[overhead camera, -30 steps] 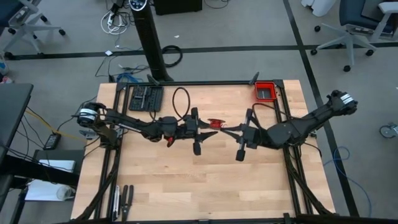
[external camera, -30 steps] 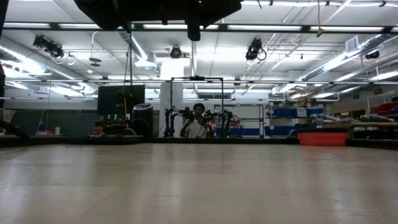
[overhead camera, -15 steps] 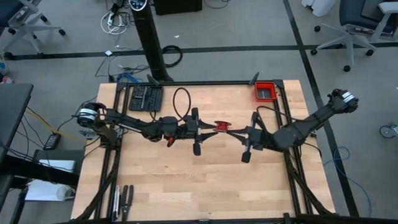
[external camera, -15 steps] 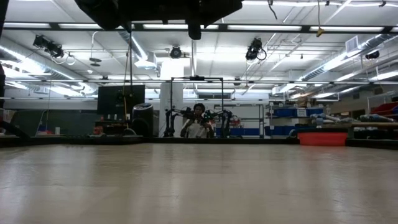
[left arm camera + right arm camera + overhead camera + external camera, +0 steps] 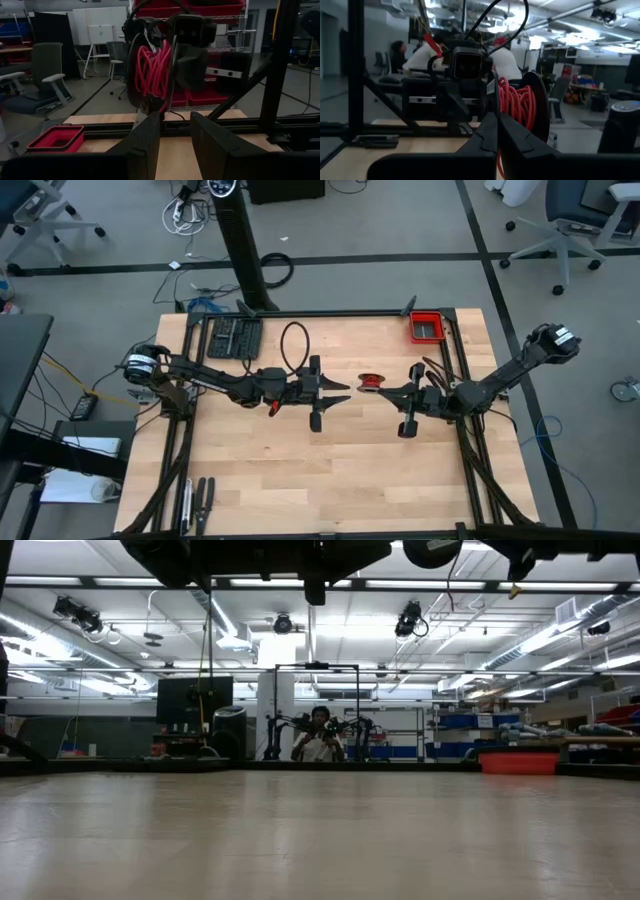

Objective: Coil cords
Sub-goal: Coil the red wire on the black spool

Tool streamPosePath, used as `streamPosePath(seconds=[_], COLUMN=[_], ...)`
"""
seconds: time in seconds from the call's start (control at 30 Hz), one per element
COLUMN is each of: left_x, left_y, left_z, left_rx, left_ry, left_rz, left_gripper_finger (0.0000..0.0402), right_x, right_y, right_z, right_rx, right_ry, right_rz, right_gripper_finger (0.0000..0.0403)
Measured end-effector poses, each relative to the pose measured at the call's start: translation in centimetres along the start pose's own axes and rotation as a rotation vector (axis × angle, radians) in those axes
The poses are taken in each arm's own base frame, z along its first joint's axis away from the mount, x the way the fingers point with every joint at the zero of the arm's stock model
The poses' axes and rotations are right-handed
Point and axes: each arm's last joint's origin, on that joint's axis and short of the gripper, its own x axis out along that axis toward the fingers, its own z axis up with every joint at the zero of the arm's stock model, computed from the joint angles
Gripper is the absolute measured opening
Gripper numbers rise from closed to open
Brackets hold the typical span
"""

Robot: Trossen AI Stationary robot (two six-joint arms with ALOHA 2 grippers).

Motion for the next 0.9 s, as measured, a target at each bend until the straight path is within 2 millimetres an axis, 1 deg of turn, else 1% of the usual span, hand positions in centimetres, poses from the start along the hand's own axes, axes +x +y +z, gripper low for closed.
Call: streamPosePath(seconds=[0.07, 0.27, 0.4, 0.63, 0.9], left_x=[0.0, 0.0, 0.0, 0.0, 0.0], left_y=[0.0, 0.1, 0.1, 0.2, 0.3], left_z=[0.0, 0.0, 0.1, 0.3, 0.6], left_rx=[0.0, 0.0, -0.002, -0.005, -0.009], left_ry=[0.0, 0.0, -0.01, -0.03, -0.058], left_rz=[0.001, 0.011, 0.029, 0.072, 0.074], left_gripper_finger=[0.0112, 0.0112, 0.0112, 0.0112, 0.0112], right_x=[0.0, 0.9, 1.3, 1.3, 1.4], right_y=[-0.3, -0.8, -1.0, -1.0, -1.1], right_z=[-0.2, -0.6, -0.7, -0.7, -0.8], right_rx=[0.012, 0.065, 0.096, 0.102, 0.123], right_ry=[-0.024, -0.07, -0.089, -0.091, -0.087], right_rz=[0.025, 0.127, 0.164, 0.17, 0.185], right_gripper_finger=[0.0, 0.0, 0.0, 0.0, 0.0])
